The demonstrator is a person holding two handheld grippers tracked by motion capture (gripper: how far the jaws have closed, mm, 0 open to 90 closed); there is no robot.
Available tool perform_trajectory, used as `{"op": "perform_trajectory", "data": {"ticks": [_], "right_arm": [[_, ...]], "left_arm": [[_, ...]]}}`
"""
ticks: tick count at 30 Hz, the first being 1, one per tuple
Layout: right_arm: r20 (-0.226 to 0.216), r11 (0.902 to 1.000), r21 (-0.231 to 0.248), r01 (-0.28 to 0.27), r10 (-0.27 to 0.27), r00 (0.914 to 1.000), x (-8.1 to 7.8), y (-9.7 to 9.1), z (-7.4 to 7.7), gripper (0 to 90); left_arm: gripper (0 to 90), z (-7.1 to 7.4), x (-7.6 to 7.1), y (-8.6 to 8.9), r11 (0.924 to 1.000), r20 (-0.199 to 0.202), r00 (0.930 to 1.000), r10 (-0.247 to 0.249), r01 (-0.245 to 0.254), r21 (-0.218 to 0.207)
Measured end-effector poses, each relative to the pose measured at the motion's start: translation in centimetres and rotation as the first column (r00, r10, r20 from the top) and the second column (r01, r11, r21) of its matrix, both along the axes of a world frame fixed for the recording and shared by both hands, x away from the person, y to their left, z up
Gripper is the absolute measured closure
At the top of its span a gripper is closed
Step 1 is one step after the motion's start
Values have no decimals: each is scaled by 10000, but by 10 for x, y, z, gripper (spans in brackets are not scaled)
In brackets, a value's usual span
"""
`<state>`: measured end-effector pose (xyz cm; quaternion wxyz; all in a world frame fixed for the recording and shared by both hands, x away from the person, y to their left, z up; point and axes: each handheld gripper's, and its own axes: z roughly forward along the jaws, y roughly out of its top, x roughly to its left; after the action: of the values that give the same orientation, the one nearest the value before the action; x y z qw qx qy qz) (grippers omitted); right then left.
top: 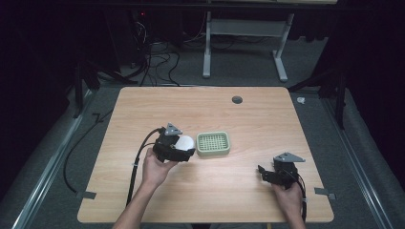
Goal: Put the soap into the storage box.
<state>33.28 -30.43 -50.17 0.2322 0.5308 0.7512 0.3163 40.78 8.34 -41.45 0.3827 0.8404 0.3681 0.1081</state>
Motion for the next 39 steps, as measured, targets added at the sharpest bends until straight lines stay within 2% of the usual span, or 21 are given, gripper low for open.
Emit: {"op": "perform_trajectory", "data": {"ticks": [3, 6, 7, 9, 12, 19, 22, 31, 39], "right_arm": [[0, 10000, 0, 0, 0, 10000, 0, 0, 0, 287], [0, 10000, -1, 2, -2, 10000, 0, 0, 0, 287], [1, 10000, -1, 3, -3, 10000, 0, 0, 0, 287], [0, 10000, -3, 5, -5, 10000, 0, 0, 0, 287], [-1, 10000, -4, 5, -5, 10000, 0, 0, 0, 287], [-5, 10000, -2, 14, -14, 10000, 0, 0, 0, 287], [-7, 10000, -1, 17, -17, 10000, 0, 0, 0, 287], [-7, 10000, -3, 16, -16, 10000, 0, 0, 0, 287], [-7, 10000, -2, 18, -18, 10000, 0, 0, 0, 287]], "left_arm": [[247, 2, 1, -4, 10000, 4, 10000, -54, 54, 6], [247, 2, 4, -7, 9998, -62, 9999, -154, 153, -162], [247, 2, 4, -10, 9999, 78, 9999, -109, 108, 120], [247, 2, 4, -12, 9996, 112, 9998, -151, 148, 237], [247, 2, 6, -17, 9994, 5, 9994, -333, 333, 113], [247, 3, 10, -25, 9988, 51, 9990, -441, 440, 199], [247, 2, 13, -27, 9990, -82, 9990, -445, 445, -1], [247, 0, 18, -31, 9991, -183, 9990, -408, 410, 65], [247, 3, 24, -44, 9983, -132, 9983, -569, 571, 152]]}}
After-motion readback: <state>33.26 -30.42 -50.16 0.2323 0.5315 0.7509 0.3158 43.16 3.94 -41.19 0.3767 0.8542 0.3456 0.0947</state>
